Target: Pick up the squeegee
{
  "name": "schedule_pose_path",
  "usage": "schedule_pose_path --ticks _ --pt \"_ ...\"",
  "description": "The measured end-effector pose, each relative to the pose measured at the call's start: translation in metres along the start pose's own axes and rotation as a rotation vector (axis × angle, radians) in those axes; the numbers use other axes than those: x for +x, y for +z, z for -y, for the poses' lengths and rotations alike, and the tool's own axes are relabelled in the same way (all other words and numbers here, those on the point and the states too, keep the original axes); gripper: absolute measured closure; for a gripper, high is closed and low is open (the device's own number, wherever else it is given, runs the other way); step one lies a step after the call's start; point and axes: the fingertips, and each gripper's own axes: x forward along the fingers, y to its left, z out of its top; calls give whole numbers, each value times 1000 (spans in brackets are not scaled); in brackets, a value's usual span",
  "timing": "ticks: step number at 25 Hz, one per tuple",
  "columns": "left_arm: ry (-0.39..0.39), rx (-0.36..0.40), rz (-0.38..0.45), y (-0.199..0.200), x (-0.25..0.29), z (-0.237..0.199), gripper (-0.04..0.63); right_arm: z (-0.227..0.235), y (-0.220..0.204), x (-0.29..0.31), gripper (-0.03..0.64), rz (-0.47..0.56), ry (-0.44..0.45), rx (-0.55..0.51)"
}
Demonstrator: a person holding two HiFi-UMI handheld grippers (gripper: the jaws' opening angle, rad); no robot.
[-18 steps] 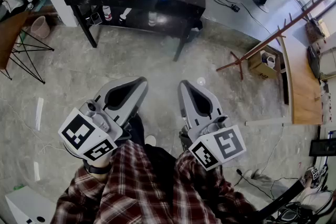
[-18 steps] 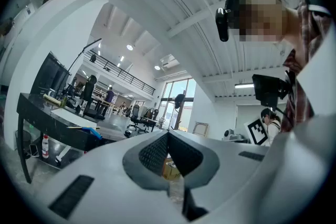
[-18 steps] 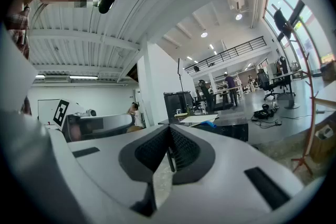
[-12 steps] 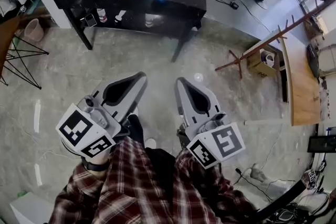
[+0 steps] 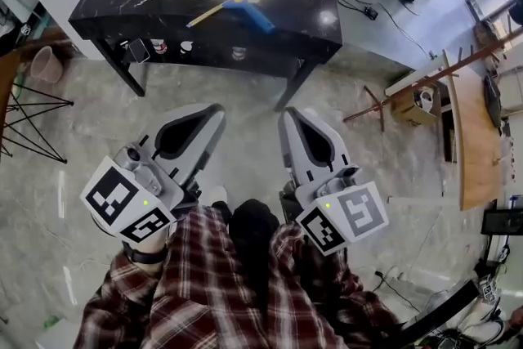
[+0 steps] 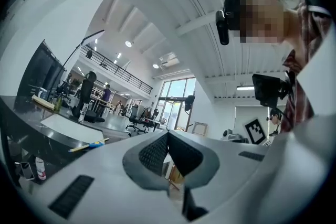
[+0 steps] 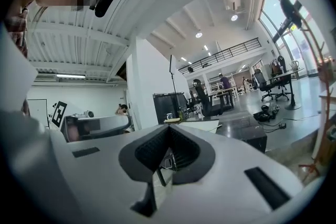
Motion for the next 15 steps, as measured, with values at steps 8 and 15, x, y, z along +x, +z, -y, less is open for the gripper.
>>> schedule_pose_path --ticks 8,15 --pt "0 -14 6 11 27 -68 586 22 5 68 606 -21 -8 -17" --pt "37 -28 28 17 88 -128 586 82 17 135 606 -41 23 -37"
